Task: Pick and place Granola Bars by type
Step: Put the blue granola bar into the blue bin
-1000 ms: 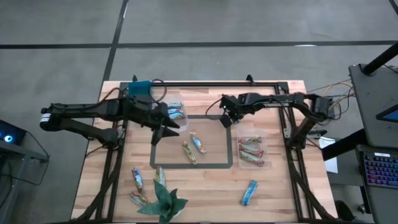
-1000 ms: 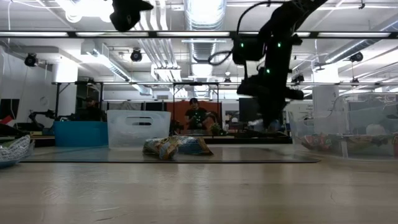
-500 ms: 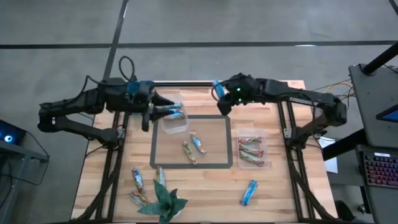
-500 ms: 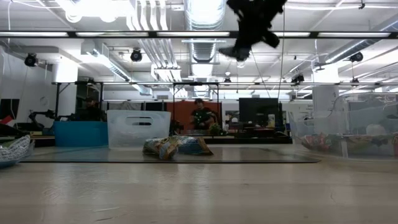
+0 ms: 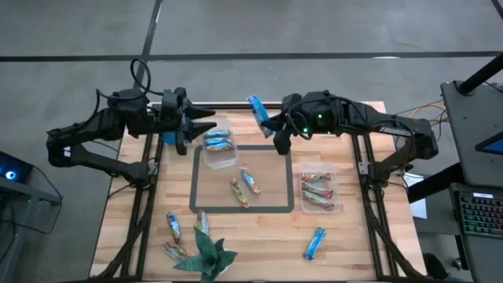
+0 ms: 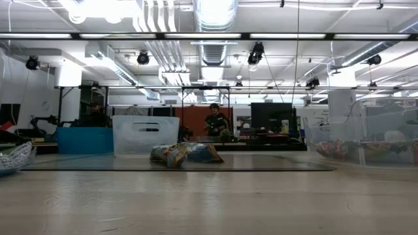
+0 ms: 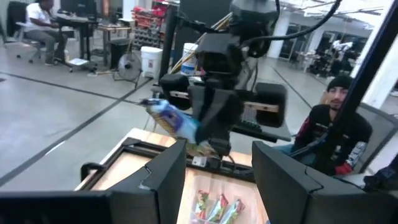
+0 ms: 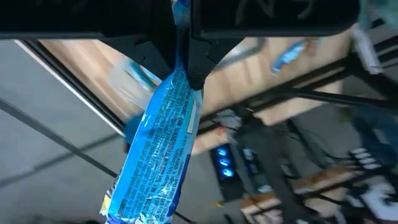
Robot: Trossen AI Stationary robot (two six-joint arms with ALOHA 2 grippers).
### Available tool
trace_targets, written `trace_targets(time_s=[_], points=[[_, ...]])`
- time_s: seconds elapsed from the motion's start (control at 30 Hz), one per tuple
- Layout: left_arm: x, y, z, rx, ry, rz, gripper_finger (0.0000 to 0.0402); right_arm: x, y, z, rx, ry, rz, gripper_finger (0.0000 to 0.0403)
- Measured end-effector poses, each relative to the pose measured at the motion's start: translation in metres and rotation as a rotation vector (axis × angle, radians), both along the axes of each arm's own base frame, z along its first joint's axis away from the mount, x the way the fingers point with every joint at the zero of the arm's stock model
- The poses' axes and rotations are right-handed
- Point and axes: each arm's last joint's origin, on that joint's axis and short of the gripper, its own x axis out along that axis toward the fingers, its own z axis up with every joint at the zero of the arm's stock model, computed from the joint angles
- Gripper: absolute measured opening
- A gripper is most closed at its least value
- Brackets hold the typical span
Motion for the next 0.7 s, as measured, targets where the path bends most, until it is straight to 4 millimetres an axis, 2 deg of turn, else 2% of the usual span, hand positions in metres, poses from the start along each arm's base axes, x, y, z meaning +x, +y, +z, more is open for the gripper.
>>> trace_targets(time_s=[0.23,0.4,0.57,0.7], points=[[0.006,0.000,0.000,-0.048,-0.013,-0.034,0.0172,0.021,0.025,0.018,-0.030,-0.053,0.116,0.0010],[0.009,0.000,-0.002,-0.082,-0.007,-0.033,0.0218,0.037,0.037,0.032,-0.034,-0.095,0.203,0.0010],[0.012,-0.002,-0.003,-0.058,0.003,-0.081,0.0269,0.056,0.043,0.029,-0.051,-0.070,0.242,0.0010],[0.015,-0.003,-0.005,-0.055,0.014,-0.149,0.0278,0.064,0.044,0.028,-0.053,-0.050,0.269,0.0010]])
